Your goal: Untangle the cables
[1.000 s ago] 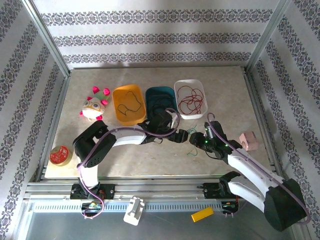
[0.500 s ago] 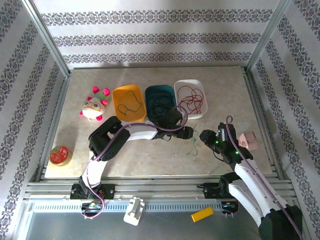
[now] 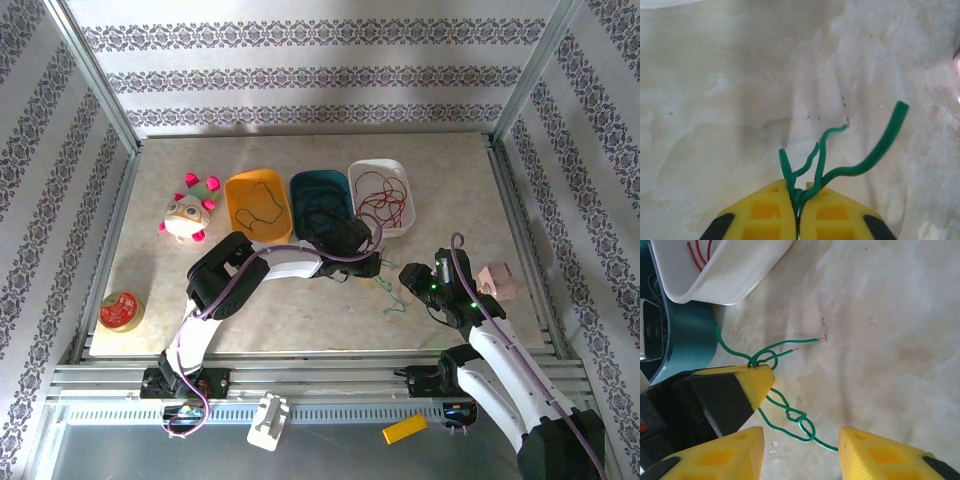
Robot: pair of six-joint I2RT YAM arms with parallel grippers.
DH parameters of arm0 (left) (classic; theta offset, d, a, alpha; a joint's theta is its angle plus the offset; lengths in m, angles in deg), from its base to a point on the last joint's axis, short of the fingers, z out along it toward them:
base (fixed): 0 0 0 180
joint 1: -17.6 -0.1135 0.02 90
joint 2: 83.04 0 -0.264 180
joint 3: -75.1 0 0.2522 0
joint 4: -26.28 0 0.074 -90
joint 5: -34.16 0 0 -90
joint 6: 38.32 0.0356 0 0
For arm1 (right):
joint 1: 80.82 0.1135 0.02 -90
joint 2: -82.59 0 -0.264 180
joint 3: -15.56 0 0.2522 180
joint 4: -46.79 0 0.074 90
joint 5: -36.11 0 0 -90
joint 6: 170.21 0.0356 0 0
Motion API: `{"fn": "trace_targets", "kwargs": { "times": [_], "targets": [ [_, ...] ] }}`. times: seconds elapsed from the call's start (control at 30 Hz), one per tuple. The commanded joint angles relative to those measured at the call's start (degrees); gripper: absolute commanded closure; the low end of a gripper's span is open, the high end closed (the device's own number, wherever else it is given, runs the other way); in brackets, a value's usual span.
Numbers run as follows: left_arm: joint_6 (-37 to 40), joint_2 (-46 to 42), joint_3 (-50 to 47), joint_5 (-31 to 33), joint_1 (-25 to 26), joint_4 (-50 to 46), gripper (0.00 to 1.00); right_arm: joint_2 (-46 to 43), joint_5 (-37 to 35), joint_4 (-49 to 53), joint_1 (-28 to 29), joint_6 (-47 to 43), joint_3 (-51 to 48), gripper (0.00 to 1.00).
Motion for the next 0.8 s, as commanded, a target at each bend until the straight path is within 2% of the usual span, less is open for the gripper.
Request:
{"fn": "trace_targets", "kwargs": {
  "times": [0.0,0.3,0.4,0.53,0.63,0.7,0.77],
  "targets": [
    [0.7,-0.4,-1.5,-0.1,0.8,0.0,1.0,1.0,2.1,0.5,-0.3,-2.0,0.2,0.56],
    [9.7,-14.1,-16.5,-6.1,0.8,13.0,1.0,5.0,11.5,-6.9,3.8,-5.2,-0.1,0.55],
    [10.2,-19.2,-22.2,-6.8,0.3,18.7,1.0,6.8,13.2,-10.3,6.3,-5.4,0.0,0.55],
    [9.9,-22.6,-24.0,-10.9,-0.9,18.7,1.0,9.7,15.1,-15.2,10.8,-5.9,0.6,0.56],
    [9.5,-24.6,-26.1,-11.5,-1.0,20.4,1.0,11.9,15.7,-18.3,13.5,-5.5,0.9,0.57],
    [9.4,-25.9,-27.1,-10.9,-1.3,21.1,1.0,13.2,15.8,-19.9,14.8,-5.2,0.9,0.6],
    [9.2,-27.2,-27.8,-10.1,-1.7,20.6,1.0,14.2,15.7,-21.1,15.4,-4.4,0.6,0.71]
  ]
}}
